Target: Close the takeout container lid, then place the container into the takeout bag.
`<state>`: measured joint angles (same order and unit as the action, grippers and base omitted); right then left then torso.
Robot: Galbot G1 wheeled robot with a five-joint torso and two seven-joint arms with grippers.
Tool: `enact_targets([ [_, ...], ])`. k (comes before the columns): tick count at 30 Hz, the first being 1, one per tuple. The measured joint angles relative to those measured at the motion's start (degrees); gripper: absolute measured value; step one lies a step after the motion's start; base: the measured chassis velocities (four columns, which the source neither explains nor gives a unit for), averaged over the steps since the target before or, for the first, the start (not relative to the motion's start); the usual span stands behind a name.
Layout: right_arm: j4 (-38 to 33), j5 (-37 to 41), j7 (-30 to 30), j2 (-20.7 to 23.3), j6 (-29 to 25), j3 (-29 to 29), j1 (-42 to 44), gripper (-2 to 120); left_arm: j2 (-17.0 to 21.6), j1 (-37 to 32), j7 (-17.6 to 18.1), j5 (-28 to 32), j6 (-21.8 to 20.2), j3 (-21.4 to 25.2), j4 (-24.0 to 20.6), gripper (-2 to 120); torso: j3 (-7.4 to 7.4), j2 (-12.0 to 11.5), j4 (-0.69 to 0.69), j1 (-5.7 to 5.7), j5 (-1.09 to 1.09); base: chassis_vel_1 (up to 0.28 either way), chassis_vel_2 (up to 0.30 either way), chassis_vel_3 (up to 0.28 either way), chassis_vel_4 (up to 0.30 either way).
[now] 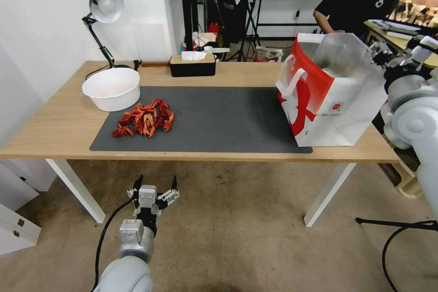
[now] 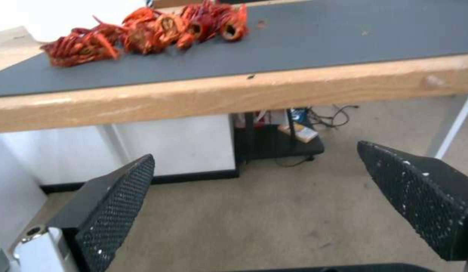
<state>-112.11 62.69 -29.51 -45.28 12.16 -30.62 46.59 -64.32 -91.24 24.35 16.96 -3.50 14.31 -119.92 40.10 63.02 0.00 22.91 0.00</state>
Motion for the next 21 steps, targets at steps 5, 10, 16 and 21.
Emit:
enact_targets([
  [5, -2.54, -1.72, 4.98, 0.63, -3.31, -0.26, 2.09, 81, -0.46, 0.64, -1.90, 1.25, 0.65, 0.58, -0.50, 100, 0.00, 0.00, 0.00, 0.00, -0.01, 0.000, 0.000, 0.000, 0.000],
  [10, -6.80, -6.51, 12.01, 1.06, -8.81, -1.24, 7.74, 96, -0.62, 0.84, -3.41, 2.49, 1.68, 1.40, -1.02, 100, 0.00, 0.00, 0.00, 0.00, 0.00, 0.000, 0.000, 0.000, 0.000],
  [16, -15.26, -13.56, 16.02, -0.89, -12.35, -4.36, 18.47, 111, -0.77, 0.07, -4.14, 2.46, 1.82, 2.86, -1.61, 100, -0.01, 0.01, 0.00, 0.00, -0.01, 0.000, 0.000, 0.000, 0.000],
  [21, -18.68, -16.77, 17.21, -3.54, -13.01, -6.38, 25.76, 114, -1.62, -0.67, -4.61, 1.93, 1.89, 3.40, -2.20, 100, -0.01, 0.01, 0.00, 0.00, -0.02, 0.000, 0.000, 0.000, 0.000],
])
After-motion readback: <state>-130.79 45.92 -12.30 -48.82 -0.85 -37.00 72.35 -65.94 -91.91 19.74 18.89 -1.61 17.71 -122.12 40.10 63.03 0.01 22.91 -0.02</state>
